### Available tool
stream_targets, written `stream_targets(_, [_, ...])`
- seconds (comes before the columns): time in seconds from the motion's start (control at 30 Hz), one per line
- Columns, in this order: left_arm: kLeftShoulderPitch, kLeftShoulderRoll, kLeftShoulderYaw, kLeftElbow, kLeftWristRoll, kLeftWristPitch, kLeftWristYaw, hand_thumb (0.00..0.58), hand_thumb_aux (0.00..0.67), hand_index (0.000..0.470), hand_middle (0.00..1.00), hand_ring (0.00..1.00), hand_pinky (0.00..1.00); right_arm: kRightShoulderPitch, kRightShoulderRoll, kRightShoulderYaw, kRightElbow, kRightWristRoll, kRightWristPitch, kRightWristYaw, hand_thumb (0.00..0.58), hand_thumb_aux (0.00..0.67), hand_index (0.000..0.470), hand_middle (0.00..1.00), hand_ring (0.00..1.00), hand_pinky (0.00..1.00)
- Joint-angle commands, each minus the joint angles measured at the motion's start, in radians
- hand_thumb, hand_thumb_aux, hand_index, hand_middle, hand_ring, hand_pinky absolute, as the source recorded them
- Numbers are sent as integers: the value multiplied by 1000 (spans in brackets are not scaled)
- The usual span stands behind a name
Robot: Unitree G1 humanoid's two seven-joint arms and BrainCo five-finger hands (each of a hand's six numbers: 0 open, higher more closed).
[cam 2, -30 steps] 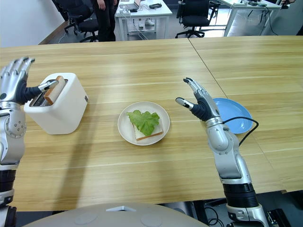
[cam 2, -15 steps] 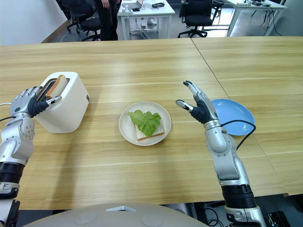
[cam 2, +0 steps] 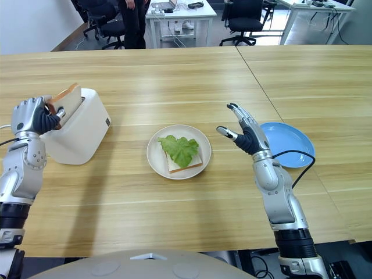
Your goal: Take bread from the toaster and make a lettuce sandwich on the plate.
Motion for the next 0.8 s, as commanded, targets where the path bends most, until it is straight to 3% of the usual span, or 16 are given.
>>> stream_targets(0.03, [21, -46, 129, -216, -109, -120, 93, 580, 670, 460, 1000, 1000, 1000, 4, -6, 9, 10, -12, -2, -5, 0, 0, 0, 0, 0, 0])
stream_targets(0.2, [2, -112, 197, -379, -286, -207, 51, 580, 670, 460, 1000, 1000, 1000, 9, -3, 12, 19, -9, -5, -11, 0, 0, 0, 0, 0, 0])
stream_targets(0.37, [-42, -252, 44, -335, -547, -202, -146, 580, 670, 460, 1000, 1000, 1000, 13, 4, 18, 25, -3, -6, -18, 0, 0, 0, 0, 0, 0])
stream_targets(0.6, [-42, -501, -108, -36, -780, -98, -344, 580, 670, 460, 1000, 1000, 1000, 2, 5, 8, 44, 12, -9, -26, 0, 0, 0, 0, 0, 0])
stream_targets(0.8, [-117, -627, -159, 307, -830, -39, -429, 580, 670, 460, 1000, 1000, 1000, 1, 6, 11, 79, 12, -16, -47, 0, 0, 0, 0, 0, 0])
